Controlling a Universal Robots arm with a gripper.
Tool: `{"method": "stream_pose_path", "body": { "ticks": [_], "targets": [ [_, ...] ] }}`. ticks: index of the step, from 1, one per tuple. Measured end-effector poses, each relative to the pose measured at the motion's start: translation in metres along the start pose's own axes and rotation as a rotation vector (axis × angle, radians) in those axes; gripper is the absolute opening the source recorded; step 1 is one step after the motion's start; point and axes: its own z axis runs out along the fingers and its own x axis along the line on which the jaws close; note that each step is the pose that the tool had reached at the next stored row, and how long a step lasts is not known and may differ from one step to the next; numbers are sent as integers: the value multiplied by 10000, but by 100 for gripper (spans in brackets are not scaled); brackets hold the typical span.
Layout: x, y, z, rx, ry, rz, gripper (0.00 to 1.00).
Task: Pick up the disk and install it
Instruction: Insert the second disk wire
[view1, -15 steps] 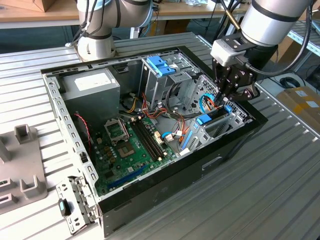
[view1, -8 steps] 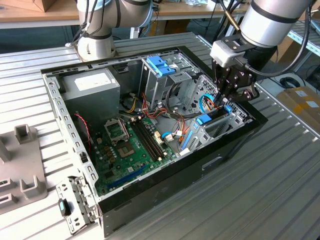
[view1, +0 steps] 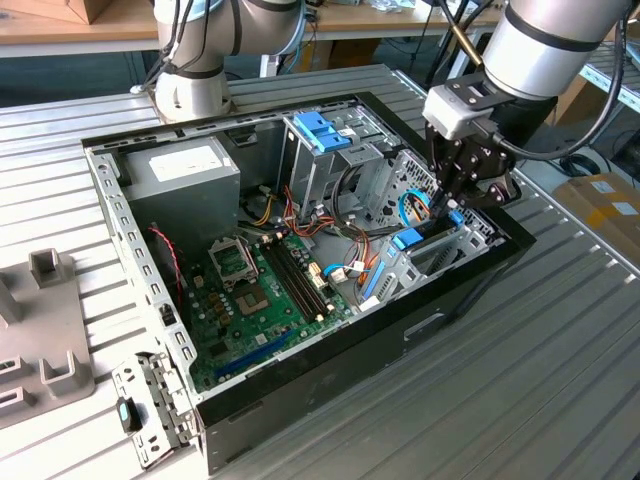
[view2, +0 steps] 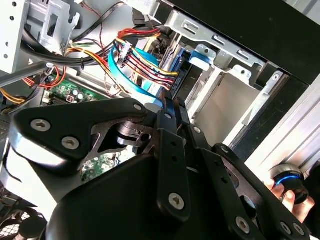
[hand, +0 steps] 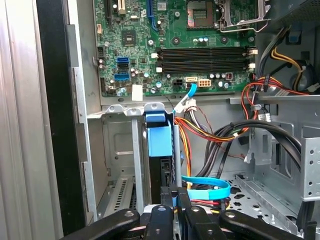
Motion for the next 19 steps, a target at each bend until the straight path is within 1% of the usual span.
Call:
{"method": "stream_pose_path", "body": {
  "ticks": [7,10,14,19],
  "targets": [
    [17,11,13,-1,3,-20,16],
    [18,12,19,-3,5,-116,16],
    [17,11,24,-9,-10,-275,16],
    [15,7,30,-9,-9,-282,16]
  ]
}}
